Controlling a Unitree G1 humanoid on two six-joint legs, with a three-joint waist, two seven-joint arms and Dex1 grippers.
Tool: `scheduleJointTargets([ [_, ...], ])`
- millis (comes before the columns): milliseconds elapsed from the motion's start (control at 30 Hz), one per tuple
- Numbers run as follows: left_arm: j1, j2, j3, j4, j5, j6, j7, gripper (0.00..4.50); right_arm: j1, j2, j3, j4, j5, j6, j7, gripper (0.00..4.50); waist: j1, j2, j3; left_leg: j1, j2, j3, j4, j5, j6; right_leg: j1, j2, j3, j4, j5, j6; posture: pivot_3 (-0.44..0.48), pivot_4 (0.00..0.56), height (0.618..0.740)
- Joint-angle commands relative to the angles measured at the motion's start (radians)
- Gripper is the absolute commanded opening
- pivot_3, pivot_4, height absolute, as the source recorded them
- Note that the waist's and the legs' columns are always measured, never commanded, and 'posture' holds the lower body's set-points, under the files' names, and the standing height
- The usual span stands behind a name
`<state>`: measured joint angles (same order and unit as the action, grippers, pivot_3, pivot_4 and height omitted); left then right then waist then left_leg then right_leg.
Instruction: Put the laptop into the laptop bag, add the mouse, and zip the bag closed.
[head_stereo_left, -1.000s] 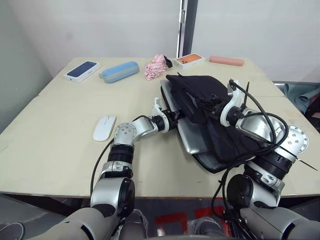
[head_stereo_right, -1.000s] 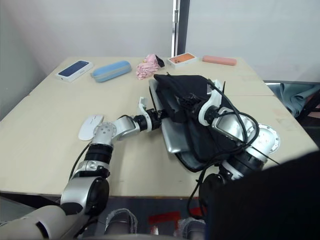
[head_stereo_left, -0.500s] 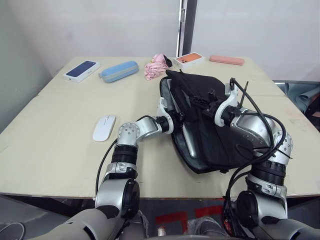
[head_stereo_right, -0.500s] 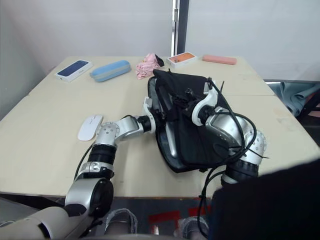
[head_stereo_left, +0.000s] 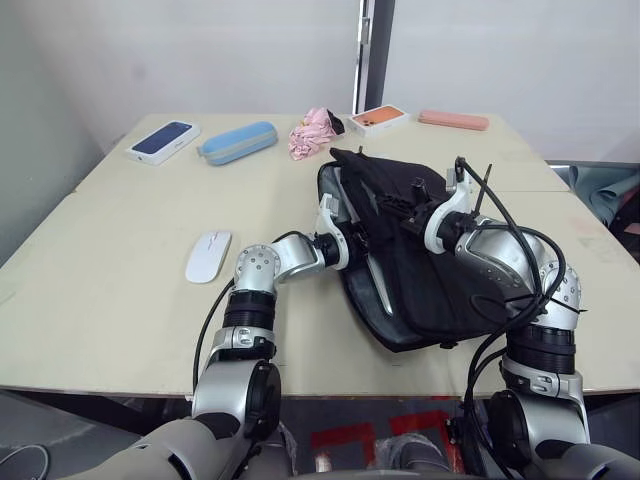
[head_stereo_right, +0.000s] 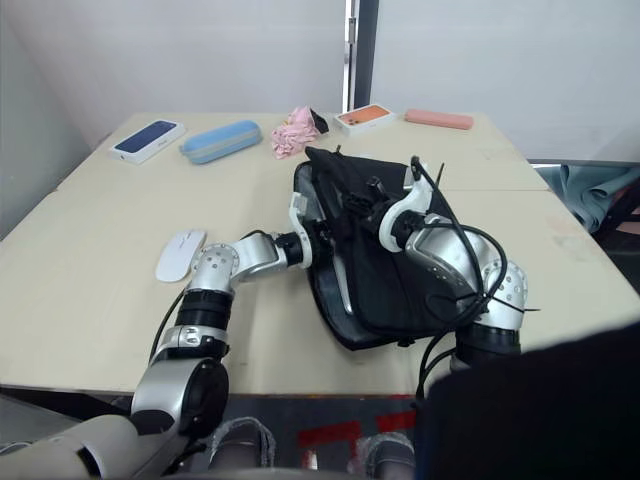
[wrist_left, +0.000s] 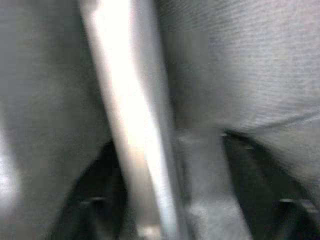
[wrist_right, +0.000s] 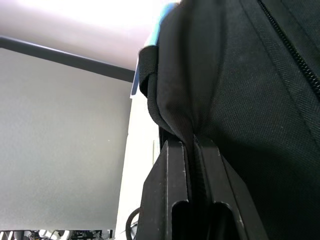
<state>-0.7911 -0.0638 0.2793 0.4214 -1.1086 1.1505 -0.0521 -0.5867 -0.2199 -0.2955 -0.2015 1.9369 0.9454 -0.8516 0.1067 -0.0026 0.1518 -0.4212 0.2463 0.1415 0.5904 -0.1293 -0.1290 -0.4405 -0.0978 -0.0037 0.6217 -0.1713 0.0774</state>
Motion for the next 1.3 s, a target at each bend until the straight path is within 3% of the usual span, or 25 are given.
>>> scheduleJointTargets([
  [33,-0.024,0.005,0.012,-0.071,-0.030,0.029,-0.044,4.45,0.000,-0.021,-0.002,-0.036,0.035,-0.035,0.024,0.00,-0.001,0.000,0.000,0.000,0.000,0.000,0.000,0.000,0.000,0.000,0.000,0.000,0.000,0.000,0.000,0.000,0.150,0.740],
  [500,-0.025,0.224,0.158,-0.080,-0.227,0.343,-0.029,4.45,-0.008,-0.158,-0.033,0.051,0.035,-0.019,0.109,0.00,0.005,0.000,0.000,0.000,-0.001,0.000,0.001,0.000,0.000,0.001,-0.001,0.000,0.000,0.000,-0.001,0.000,0.150,0.740],
  [667,-0.031,0.297,0.168,-0.104,-0.202,0.342,-0.023,4.45,-0.012,-0.181,-0.032,0.069,0.035,-0.016,0.128,0.00,0.005,0.000,0.000,0.000,0.000,-0.001,0.001,0.000,0.000,0.001,0.000,-0.001,0.000,0.000,0.000,0.000,0.150,0.740],
  [800,-0.048,0.418,0.156,-0.117,-0.154,0.328,-0.090,4.45,-0.015,-0.194,-0.032,0.076,0.035,-0.012,0.139,0.00,0.003,0.000,0.000,0.000,0.000,-0.001,0.001,0.000,0.000,0.001,0.000,-0.001,0.000,0.000,0.000,0.000,0.150,0.740],
  [933,-0.025,0.588,0.087,-0.175,-0.110,0.328,-0.303,4.45,-0.013,-0.206,-0.028,0.091,0.035,-0.006,0.155,0.00,0.003,0.000,0.000,0.000,0.000,-0.001,0.001,0.000,0.000,0.001,-0.001,-0.001,0.000,0.000,0.000,0.000,0.150,0.740],
  [1167,0.147,0.935,-0.082,-0.437,0.047,0.056,-0.941,4.45,-0.003,-0.221,0.007,0.123,0.035,0.001,0.182,0.00,0.000,0.001,-0.001,0.000,0.000,-0.001,-0.001,0.000,0.000,0.001,-0.001,-0.001,-0.002,-0.006,-0.010,0.000,0.150,0.740],
  [1300,0.182,1.032,-0.069,-0.449,0.074,-0.042,-1.147,4.45,0.001,-0.249,0.041,0.144,0.035,0.008,0.210,0.00,0.003,0.001,-0.001,0.001,0.000,-0.001,-0.001,0.000,0.000,0.001,-0.001,-0.002,-0.001,-0.007,-0.011,0.000,0.150,0.740],
])
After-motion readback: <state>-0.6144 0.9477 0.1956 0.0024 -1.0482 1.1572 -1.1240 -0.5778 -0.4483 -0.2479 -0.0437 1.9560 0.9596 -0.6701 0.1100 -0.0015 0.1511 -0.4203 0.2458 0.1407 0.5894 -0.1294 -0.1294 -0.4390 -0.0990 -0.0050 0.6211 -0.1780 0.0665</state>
